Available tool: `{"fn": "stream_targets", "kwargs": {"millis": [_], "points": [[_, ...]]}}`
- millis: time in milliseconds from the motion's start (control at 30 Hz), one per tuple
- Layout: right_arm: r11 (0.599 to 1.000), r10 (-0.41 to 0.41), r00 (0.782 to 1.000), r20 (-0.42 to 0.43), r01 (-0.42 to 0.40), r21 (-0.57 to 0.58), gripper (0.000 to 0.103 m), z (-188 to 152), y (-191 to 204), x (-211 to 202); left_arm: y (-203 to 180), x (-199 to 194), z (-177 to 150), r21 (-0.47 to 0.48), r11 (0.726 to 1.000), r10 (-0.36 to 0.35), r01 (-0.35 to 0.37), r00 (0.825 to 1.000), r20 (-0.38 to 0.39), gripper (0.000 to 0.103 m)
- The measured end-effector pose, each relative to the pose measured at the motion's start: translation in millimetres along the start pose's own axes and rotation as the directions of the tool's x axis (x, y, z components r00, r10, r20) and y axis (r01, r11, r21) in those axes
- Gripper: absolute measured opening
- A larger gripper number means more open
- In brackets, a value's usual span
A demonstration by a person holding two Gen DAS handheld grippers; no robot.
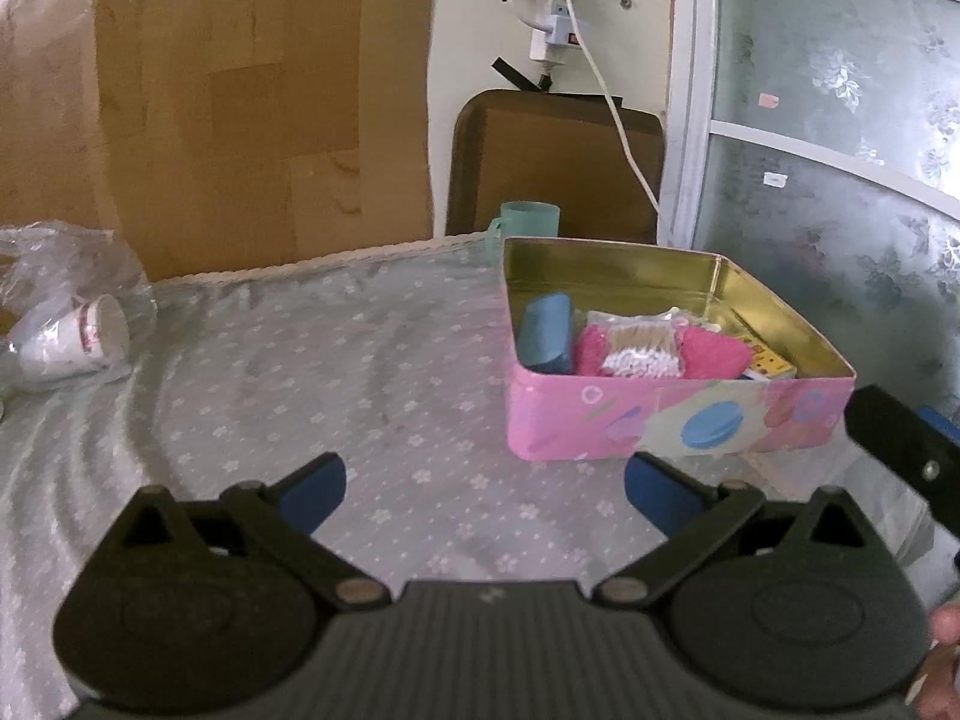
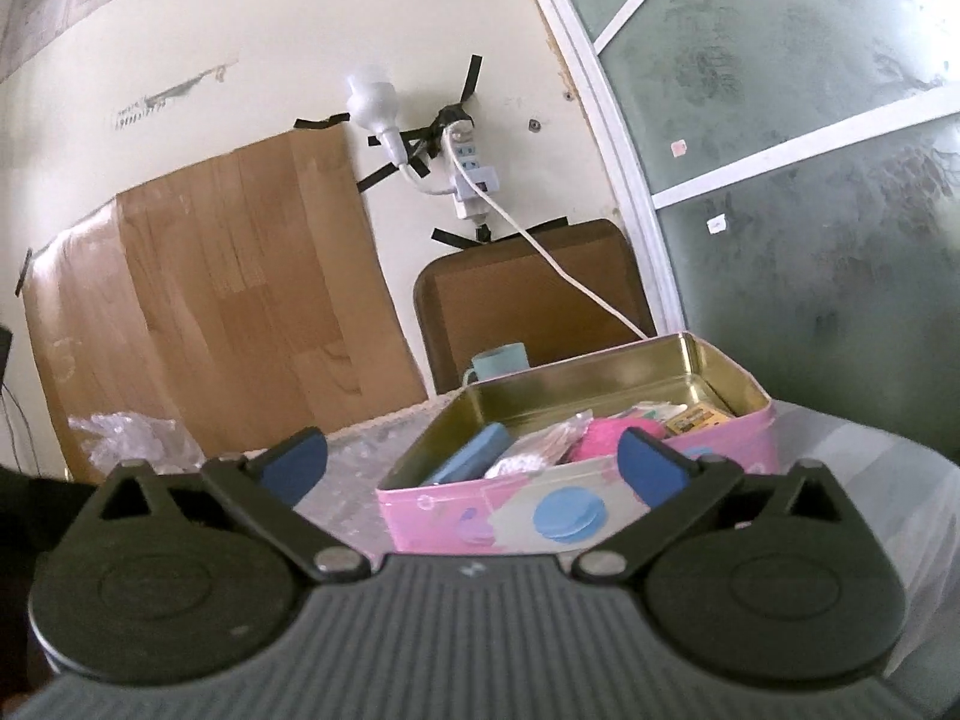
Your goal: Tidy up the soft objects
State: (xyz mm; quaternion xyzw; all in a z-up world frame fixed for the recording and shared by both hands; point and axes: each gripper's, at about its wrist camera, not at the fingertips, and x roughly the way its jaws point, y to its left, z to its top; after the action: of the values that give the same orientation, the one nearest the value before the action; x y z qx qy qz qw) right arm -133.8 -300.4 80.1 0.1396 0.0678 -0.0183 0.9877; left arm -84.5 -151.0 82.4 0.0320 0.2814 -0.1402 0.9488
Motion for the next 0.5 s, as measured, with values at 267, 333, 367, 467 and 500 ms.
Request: {"fn": "stream_targets", "kwargs": {"millis": [267, 333, 367, 467, 500], "points": [[0.999, 0.018, 0.999, -0.028, -0.017, 0.034, 0.103, -4, 9, -5, 5, -5, -16, 0.002, 1.0, 0.024, -0.024, 0.999, -0.023, 0.103], [0.999, 0.021, 0.999, -0.038, -0.019, 0.045, 0.103, -6, 10, -5, 6, -5, -19, 0.007, 1.0, 0.03, -0.029, 0.999, -0.035, 0.103], [0.998, 0.023, 0.999, -0.048, -0.02, 0.053, 0.103, -8, 10, -4, 7, -4, -21, 0.007, 0.999, 0.031, -0.031, 0.999, -0.043, 0.103], [0.997, 0.023, 0.997, -0.076, -0.017, 0.07, 0.103, -13, 10, -1, 8, 0, -29, 0.001, 0.999, 0.033, -0.033, 0.997, -0.073, 0.103], [0.997, 0.021, 0.996, -0.086, -0.014, 0.075, 0.103, -15, 10, 0, 8, 1, -32, -0.003, 0.999, 0.034, -0.034, 0.996, -0.084, 0.103]]}}
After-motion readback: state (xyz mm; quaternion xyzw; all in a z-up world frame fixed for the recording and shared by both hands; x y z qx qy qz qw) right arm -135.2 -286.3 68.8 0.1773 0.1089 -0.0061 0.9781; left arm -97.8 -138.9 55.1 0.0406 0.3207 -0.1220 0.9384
